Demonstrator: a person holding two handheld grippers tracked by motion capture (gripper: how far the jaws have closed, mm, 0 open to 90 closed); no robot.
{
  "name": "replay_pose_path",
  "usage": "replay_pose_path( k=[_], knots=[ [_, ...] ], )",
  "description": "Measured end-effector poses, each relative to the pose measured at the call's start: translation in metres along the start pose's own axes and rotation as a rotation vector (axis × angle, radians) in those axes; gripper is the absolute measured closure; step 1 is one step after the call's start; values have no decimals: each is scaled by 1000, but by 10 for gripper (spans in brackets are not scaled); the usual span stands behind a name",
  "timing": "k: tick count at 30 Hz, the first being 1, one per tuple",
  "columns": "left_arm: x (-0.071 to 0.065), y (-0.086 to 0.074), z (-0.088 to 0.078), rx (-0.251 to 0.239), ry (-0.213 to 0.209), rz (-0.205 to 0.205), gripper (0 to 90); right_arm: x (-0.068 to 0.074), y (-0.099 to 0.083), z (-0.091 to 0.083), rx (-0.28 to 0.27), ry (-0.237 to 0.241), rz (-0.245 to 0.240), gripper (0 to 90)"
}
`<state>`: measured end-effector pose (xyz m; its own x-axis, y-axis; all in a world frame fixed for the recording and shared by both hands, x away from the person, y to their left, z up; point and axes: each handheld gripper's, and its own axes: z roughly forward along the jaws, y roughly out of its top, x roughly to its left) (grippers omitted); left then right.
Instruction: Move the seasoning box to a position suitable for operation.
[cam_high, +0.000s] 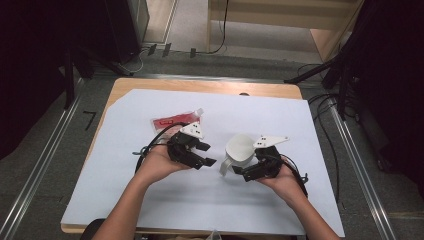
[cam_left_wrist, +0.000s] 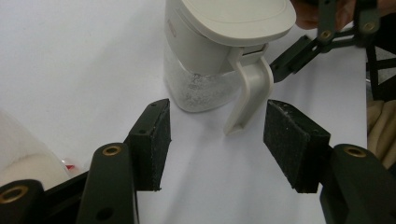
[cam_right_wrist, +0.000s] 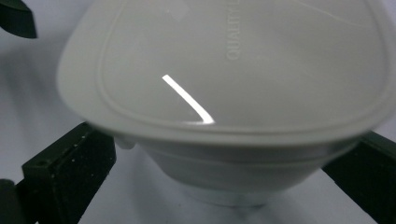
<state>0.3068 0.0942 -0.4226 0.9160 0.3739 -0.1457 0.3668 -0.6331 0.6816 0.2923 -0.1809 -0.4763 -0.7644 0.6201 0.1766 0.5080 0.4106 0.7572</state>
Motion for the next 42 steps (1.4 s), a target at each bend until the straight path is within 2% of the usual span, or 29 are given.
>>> replay_pose_path(
  k=[4,5,7,9,11,13,14,18,19,21,22,23,24,25,27,28,29,30,31,33,36,38,42],
  knots=[
    [0,0,1,-4,-2,-2,438,1,-7,-12,14,24,27,0],
    [0,0,0,0,3,13,453,2,-9,-16,11,34,23,0],
    [-1,1,0,-3,-7,-3,488,2,-13,-24,12,22,21,0],
    [-3,1,0,3,-13,8,533,-1,-14,-32,2,12,33,5],
    [-3,2,1,15,-10,17,542,-3,-16,-41,-16,2,47,66],
    [-2,3,3,20,-11,9,542,-3,-16,-44,-27,-2,49,85],
    [0,6,3,29,-18,-4,566,-3,-18,-48,-30,-1,64,139],
    [-2,9,0,15,-33,17,672,0,-19,-54,-24,-18,55,169],
    [0,11,-2,-1,-35,5,766,2,-19,-59,-28,-32,40,247],
    [2,14,-1,-10,-39,-10,849,3,-19,-64,-39,-40,36,348],
    [2,14,-1,-10,-39,-10,881,3,-19,-64,-39,-40,36,348],
    [3,15,0,-5,-42,-2,881,3,-18,-66,-46,-45,40,405],
    [2,16,2,1,-43,4,900,3,-15,-70,-80,-51,42,485],
    [2,15,4,-5,-60,17,900,3,-14,-71,-89,-55,48,519],
    [1,14,6,-14,-64,14,900,3,-12,-73,-110,-54,50,624],
    [0,12,7,-22,-65,4,900,3,-12,-73,-110,-54,50,624],
    [-1,9,12,-28,-65,-8,900,1,-11,-72,-97,-47,36,705],
    [-1,9,12,-28,-65,-8,900,1,-11,-72,-97,-47,36,705],
    [0,9,14,-14,-59,-6,900,0,-11,-70,-82,-22,38,781],
    [1,7,17,-17,-57,-14,900,1,-11,-68,-70,-32,35,863],
    [4,4,22,-35,-61,-35,900,2,-11,-66,-59,-47,32,900],
    [2,4,26,-22,-59,-31,900,2,-11,-60,-54,-60,35,900],
    [0,4,31,-4,-56,-12,900,-1,-10,-56,-63,-52,44,900]
  ],
)
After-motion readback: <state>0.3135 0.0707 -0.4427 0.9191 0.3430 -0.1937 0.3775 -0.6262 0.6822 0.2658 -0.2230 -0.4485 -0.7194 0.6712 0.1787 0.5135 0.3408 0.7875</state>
